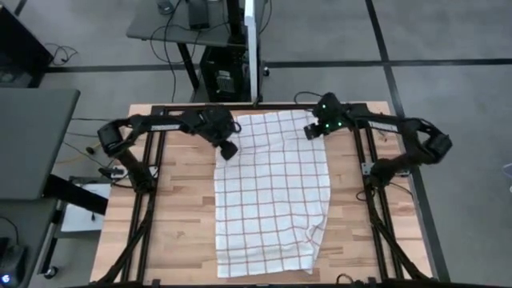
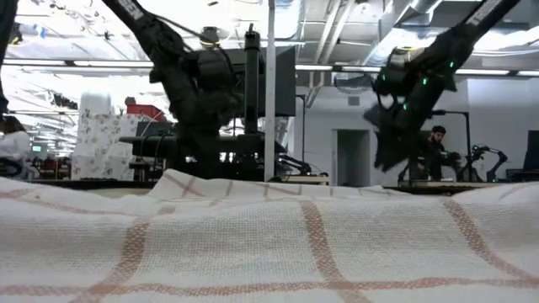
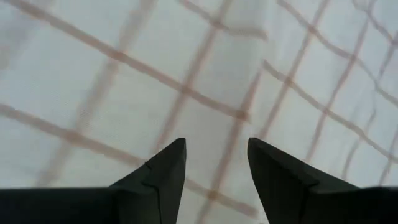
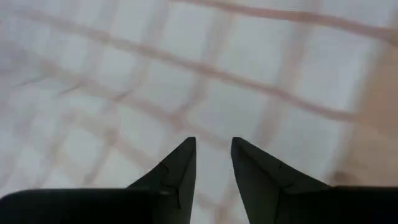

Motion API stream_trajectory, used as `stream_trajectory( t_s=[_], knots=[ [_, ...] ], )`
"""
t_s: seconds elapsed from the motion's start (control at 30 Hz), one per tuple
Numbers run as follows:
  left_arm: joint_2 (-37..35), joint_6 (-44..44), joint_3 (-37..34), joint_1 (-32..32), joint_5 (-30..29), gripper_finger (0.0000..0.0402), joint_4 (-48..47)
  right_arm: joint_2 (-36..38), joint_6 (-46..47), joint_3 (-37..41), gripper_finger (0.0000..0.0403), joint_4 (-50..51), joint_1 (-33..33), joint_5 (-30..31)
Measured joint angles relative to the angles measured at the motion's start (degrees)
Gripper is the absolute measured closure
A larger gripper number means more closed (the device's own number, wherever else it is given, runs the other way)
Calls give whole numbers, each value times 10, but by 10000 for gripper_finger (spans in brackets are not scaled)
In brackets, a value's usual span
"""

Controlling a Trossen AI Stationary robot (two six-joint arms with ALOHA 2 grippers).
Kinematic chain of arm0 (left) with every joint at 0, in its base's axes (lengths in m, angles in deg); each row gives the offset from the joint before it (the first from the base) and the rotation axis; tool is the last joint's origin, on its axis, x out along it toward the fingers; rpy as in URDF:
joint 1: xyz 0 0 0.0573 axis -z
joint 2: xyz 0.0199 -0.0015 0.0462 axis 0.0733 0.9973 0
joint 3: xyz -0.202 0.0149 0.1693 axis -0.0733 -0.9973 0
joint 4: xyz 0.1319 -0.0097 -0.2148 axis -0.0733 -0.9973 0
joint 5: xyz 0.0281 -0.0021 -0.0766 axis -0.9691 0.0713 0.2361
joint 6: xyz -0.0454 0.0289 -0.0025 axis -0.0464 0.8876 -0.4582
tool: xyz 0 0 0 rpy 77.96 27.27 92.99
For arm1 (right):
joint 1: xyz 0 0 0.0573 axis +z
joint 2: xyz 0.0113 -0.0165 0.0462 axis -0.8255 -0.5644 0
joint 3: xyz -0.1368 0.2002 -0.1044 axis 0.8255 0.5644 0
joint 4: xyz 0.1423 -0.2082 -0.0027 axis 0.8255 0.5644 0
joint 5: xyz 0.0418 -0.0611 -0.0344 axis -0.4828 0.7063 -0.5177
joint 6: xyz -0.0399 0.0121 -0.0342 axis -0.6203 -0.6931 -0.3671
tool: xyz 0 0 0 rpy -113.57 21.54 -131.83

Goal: Roll towel
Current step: Fold the white towel

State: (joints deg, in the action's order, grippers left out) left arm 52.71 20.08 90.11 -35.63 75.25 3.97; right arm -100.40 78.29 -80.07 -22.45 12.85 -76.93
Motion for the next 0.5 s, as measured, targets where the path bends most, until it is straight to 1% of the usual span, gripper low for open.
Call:
stream_trajectory(
  t_s=[0.1, 0.17, 0.23, 0.33, 0.4, 0.5],
  knots=[
    [-2, 25, 0, -15, -1, 245, -15, 35, 19, -1, 305, 38, 83, -18],
    [9, 29, 0, -22, 31, 245, -41, 54, 38, 1, 305, 64, 158, -27],
    [16, 13, 0, -21, 68, 245, -49, 74, 69, 14, 305, 86, 239, -28],
    [15, -22, 0, 5, 113, 245, -30, 98, 144, 46, 305, 105, 374, 1],
    [13, -47, 0, 32, 125, 245, -18, 114, 215, 65, 305, 106, 463, 20],
    [11, -63, 0, 85, 138, 245, -16, 127, 320, 82, 305, 72, 588, 50]
  ],
)
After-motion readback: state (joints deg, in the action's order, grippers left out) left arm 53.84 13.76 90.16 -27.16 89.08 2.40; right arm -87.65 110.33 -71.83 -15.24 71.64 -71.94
